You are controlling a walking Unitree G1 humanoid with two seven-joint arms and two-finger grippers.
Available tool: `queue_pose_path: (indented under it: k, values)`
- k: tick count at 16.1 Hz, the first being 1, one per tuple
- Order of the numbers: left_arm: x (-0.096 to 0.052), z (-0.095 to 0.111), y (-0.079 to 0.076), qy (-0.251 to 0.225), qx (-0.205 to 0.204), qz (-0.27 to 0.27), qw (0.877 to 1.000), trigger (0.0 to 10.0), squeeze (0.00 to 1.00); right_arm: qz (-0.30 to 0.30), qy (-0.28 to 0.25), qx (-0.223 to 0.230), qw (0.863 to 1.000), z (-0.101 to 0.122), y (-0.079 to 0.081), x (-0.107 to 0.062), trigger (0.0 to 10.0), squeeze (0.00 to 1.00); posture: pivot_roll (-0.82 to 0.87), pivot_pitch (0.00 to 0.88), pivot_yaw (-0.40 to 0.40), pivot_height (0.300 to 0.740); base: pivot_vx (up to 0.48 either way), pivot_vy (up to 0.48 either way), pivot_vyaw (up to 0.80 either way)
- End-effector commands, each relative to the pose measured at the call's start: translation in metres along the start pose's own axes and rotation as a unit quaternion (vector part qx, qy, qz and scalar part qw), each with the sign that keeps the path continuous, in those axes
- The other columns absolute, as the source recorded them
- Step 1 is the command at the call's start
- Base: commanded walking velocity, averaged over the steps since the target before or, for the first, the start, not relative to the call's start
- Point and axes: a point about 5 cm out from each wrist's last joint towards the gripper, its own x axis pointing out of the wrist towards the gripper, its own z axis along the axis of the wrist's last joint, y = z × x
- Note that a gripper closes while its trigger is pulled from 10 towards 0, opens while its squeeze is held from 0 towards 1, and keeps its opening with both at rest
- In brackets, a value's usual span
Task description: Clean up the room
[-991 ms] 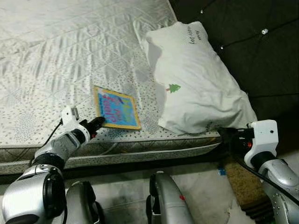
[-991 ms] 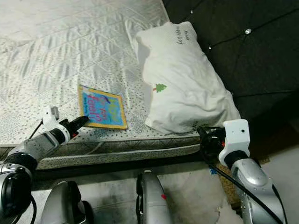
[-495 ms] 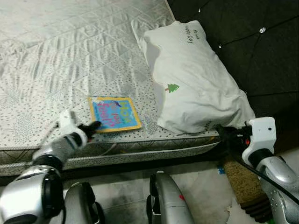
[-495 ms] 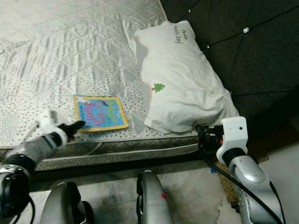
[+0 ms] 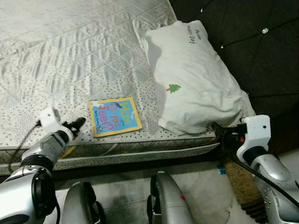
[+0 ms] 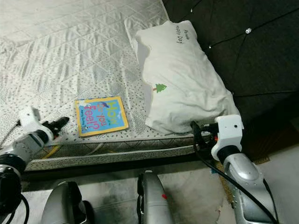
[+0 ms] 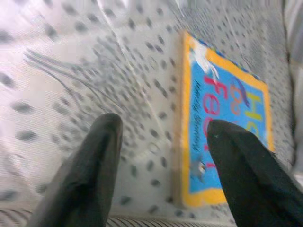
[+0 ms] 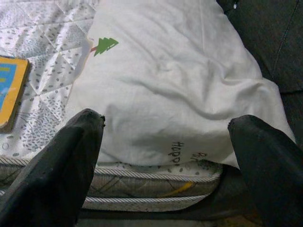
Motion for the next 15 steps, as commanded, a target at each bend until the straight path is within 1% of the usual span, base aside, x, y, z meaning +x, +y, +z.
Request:
queue_pose_path:
  k: [1,2,3,4,5,6,7,8,9,10,11,12,13,14,15]
  values:
    - [-0.001,0.0,0.004,-0.006,0.016,0.009,1.0,10.0,1.0,-0.007,0.005,0.006,1.0,-0.005,0.0,0.002,10.0,0.0,-0.28,0.199,-0.164,0.611,0.0,0.0,0.0]
    - [-0.002,0.004,0.005,-0.02,0.028,0.01,0.999,10.0,1.0,-0.004,0.002,0.015,1.0,-0.006,0.006,0.006,10.0,0.0,-0.25,0.192,-0.157,0.611,0.0,0.0,0.0]
    - [-0.004,0.009,0.006,-0.052,0.067,0.006,0.996,10.0,1.0,0.007,-0.004,0.04,0.999,-0.009,0.019,0.013,10.0,0.0,-0.19,0.181,-0.144,0.611,0.0,0.0,0.0]
    - [-0.007,0.01,0.01,-0.073,0.088,0.009,0.993,10.0,1.0,0.016,-0.008,0.056,0.998,-0.01,0.029,0.018,10.0,0.0,-0.16,0.177,-0.138,0.611,0.0,0.0,0.0]
    - [-0.01,0.008,0.012,-0.093,0.071,0.002,0.993,10.0,1.0,0.025,-0.01,0.074,0.997,-0.011,0.037,0.023,10.0,0.0,-0.13,0.173,-0.135,0.611,0.0,0.0,0.0]
    - [-0.014,0.006,0.015,-0.108,0.072,0.004,0.992,10.0,1.0,0.031,-0.011,0.087,0.996,-0.011,0.043,0.026,10.0,0.0,-0.12,0.172,-0.132,0.611,0.0,0.0,0.0]
    - [-0.019,0.003,0.018,-0.124,0.1,0.008,0.987,10.0,1.0,0.033,-0.012,0.093,0.995,-0.012,0.048,0.029,10.0,0.0,-0.09,0.167,-0.123,0.611,0.0,0.0,0.0]
    - [-0.035,-0.009,0.019,-0.153,0.101,0.014,0.983,10.0,1.0,0.032,-0.013,0.121,0.992,-0.014,0.054,0.036,10.0,0.0,-0.05,0.161,-0.107,0.611,0.0,0.0,0.0]
    - [-0.05,-0.017,0.017,-0.179,0.096,0.026,0.979,10.0,1.0,0.026,-0.013,0.147,0.989,-0.015,0.055,0.042,10.0,0.0,-0.03,0.158,-0.097,0.611,0.0,0.0,0.0]
    - [-0.062,-0.022,0.012,-0.2,0.11,0.028,0.973,10.0,1.0,0.025,-0.013,0.158,0.987,-0.017,0.057,0.046,10.0,0.0,-0.01,0.153,-0.087,0.611,0.0,0.0,0.0]
    - [-0.069,-0.026,0.01,-0.208,0.121,0.026,0.97,10.0,1.0,0.025,-0.013,0.162,0.986,-0.018,0.059,0.049,10.0,0.0,0.0,0.15,-0.08,0.611,0.0,0.0,0.0]
    - [-0.076,-0.029,0.006,-0.223,0.163,0.022,0.961,10.0,1.0,0.026,-0.011,0.177,0.984,-0.02,0.063,0.051,10.0,0.0,0.01,0.149,-0.072,0.611,0.0,0.0,0.0]
    - [-0.081,-0.031,0.006,-0.233,0.183,0.024,0.955,10.0,1.0,0.027,-0.01,0.191,0.981,-0.021,0.066,0.051,10.0,0.0,0.02,0.147,-0.07,0.611,0.0,0.0,0.0]
    - [-0.086,-0.035,0.0,-0.222,0.165,0.014,0.961,10.0,1.0,0.032,-0.012,0.196,0.98,-0.023,0.071,0.053,10.0,0.0,0.04,0.142,-0.067,0.611,0.0,0.0,0.0]
    - [-0.087,-0.036,-0.002,-0.219,0.167,0.009,0.961,10.0,1.0,0.036,-0.013,0.2,0.979,-0.023,0.073,0.053,10.0,0.0,0.04,0.142,-0.066,0.611,0.0,0.0,0.0]
